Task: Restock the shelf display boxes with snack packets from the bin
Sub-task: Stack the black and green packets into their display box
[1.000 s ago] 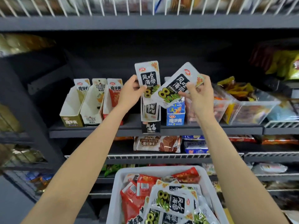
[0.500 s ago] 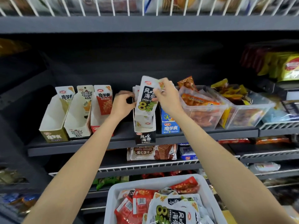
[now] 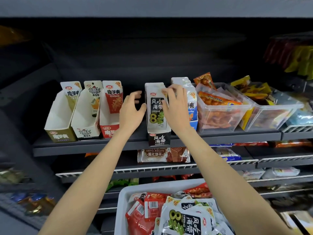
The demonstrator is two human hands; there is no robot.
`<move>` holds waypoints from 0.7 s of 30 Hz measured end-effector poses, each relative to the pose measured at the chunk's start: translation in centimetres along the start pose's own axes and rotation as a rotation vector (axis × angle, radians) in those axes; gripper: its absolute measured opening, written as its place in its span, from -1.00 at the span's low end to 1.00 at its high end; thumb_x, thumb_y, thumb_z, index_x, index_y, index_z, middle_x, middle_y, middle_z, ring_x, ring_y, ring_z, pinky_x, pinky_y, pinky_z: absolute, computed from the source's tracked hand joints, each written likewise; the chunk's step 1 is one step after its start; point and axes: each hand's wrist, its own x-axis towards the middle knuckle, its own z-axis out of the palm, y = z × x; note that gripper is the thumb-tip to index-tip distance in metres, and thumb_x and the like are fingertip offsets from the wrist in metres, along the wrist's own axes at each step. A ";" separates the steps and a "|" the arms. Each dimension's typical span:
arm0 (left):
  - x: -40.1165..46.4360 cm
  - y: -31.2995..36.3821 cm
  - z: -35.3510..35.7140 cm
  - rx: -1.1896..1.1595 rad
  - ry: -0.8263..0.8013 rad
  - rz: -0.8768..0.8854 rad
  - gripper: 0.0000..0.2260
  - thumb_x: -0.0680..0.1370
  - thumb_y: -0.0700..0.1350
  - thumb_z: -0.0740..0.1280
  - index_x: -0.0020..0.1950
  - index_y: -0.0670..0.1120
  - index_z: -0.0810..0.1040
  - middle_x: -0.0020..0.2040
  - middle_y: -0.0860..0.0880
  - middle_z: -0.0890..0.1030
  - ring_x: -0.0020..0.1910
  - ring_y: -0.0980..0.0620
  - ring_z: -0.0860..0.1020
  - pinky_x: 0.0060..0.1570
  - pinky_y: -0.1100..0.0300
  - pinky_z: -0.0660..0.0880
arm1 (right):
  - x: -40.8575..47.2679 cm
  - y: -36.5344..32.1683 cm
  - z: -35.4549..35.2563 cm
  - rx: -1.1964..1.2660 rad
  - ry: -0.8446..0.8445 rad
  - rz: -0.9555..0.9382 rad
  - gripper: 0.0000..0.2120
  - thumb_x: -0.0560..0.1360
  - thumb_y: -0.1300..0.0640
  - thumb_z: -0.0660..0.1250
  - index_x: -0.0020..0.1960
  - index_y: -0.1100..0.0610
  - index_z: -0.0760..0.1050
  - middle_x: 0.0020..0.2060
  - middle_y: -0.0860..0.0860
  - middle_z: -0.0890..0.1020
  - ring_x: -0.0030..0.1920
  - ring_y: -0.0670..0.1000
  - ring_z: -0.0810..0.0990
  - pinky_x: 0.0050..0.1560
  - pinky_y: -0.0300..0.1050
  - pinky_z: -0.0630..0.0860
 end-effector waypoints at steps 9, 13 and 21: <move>-10.2 1.6 -2.2 0.013 0.287 0.464 -0.75 0.58 -0.09 0.17 -0.12 -0.13 0.62 -0.40 0.02 0.57 -0.41 0.04 0.51 -0.32 0.10 0.42 | -11.1 -1.0 -6.5 0.296 -0.191 0.075 -0.81 0.56 0.11 0.23 0.11 0.13 0.51 -0.33 -0.03 0.62 -0.37 0.00 0.56 -0.35 -0.02 0.52; -16.5 -0.7 -2.3 0.088 0.001 0.360 -0.80 0.57 -0.06 0.22 -0.07 -0.09 0.62 -0.31 0.09 0.60 -0.37 0.16 0.50 -0.37 0.19 0.46 | -17.2 1.0 -7.0 0.244 -0.663 0.194 -0.84 0.52 0.16 0.32 0.09 0.08 0.53 -0.16 -0.06 0.63 -0.19 -0.08 0.59 -0.08 -0.04 0.58; -24.7 -6.5 0.5 0.370 -0.816 -0.159 -0.63 0.49 0.02 0.39 0.27 0.03 0.47 0.24 0.06 0.52 0.24 0.05 0.46 0.25 0.06 0.41 | -25.4 2.8 -6.0 -0.149 -1.445 0.172 -0.16 0.32 -0.19 0.47 0.46 0.02 0.17 0.44 0.04 0.23 0.43 0.16 0.19 0.40 0.08 0.23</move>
